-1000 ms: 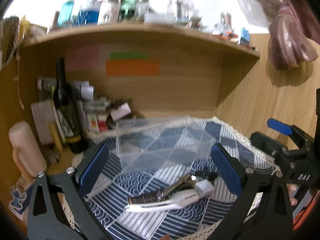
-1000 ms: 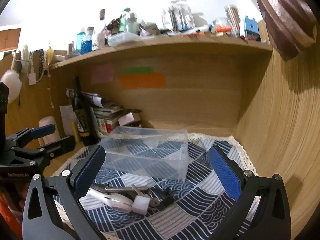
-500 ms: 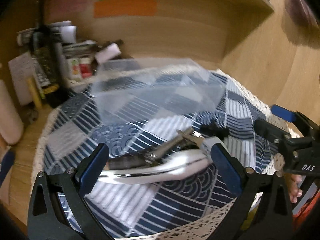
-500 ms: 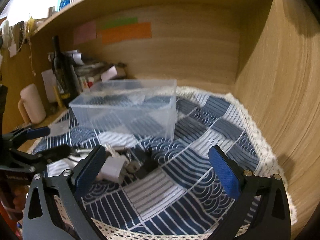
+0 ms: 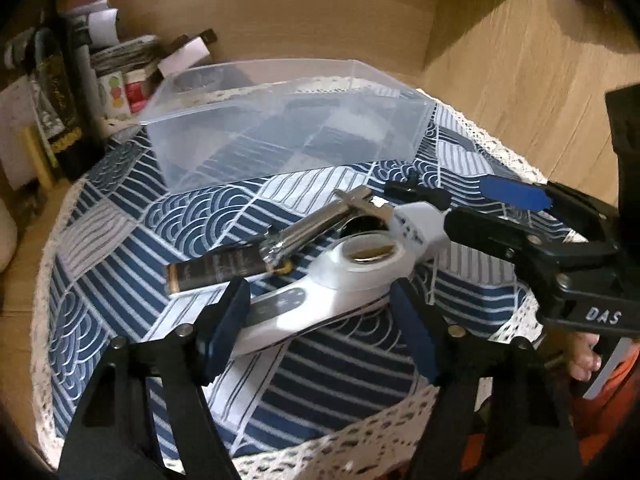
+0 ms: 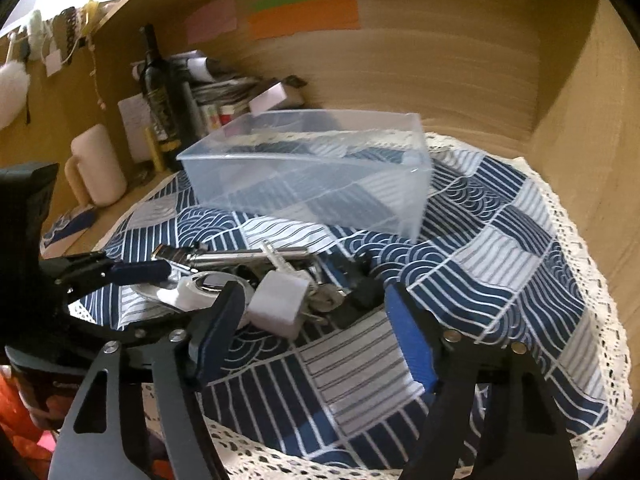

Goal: Organize rigid objects
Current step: 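Grasp the white handheld device with the left tool while the right grasps the white plug adapter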

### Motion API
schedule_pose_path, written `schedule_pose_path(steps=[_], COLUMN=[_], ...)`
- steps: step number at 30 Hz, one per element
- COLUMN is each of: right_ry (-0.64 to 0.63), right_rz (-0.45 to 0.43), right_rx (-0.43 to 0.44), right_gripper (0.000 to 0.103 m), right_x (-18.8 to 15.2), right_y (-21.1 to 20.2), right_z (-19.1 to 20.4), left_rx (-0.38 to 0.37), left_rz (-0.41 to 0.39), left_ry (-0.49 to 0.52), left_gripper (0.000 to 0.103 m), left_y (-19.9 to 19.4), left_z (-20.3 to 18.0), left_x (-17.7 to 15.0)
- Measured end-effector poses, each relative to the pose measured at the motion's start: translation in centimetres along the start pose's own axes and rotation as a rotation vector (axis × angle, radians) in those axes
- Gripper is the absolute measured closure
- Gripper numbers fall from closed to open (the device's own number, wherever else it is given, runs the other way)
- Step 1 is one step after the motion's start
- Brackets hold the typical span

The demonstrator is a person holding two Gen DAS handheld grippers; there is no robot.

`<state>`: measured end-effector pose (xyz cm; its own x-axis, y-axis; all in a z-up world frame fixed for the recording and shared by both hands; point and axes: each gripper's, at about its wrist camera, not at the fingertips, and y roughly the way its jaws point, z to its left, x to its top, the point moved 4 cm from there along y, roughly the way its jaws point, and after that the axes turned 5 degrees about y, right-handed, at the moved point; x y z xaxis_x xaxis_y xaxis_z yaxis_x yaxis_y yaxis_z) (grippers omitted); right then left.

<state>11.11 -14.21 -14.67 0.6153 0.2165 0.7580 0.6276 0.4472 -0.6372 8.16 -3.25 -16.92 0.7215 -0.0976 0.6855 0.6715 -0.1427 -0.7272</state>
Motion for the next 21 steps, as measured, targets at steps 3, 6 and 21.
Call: schedule_pose_path(steps=[3, 6, 21], right_ry=[-0.017, -0.011, 0.053], right_rz=[0.019, 0.050, 0.048], right_rx=[0.003, 0.014, 0.014], right_gripper=[0.033, 0.042, 0.056], right_x=[-0.2, -0.2, -0.7], right_y=[0.7, 1.7, 1.0], right_z=[0.5, 0.4, -1.8], left_rx=[-0.004, -0.010, -0.030], left_rz=[-0.004, -0.001, 0.022], left_ry=[0.005, 0.024, 0.109], left_gripper=[0.030, 0.030, 0.029], left_y=[-0.4, -0.4, 1.2], left_z=[-0.2, -0.5, -3.0], left_x=[-0.2, -0.2, 1.1])
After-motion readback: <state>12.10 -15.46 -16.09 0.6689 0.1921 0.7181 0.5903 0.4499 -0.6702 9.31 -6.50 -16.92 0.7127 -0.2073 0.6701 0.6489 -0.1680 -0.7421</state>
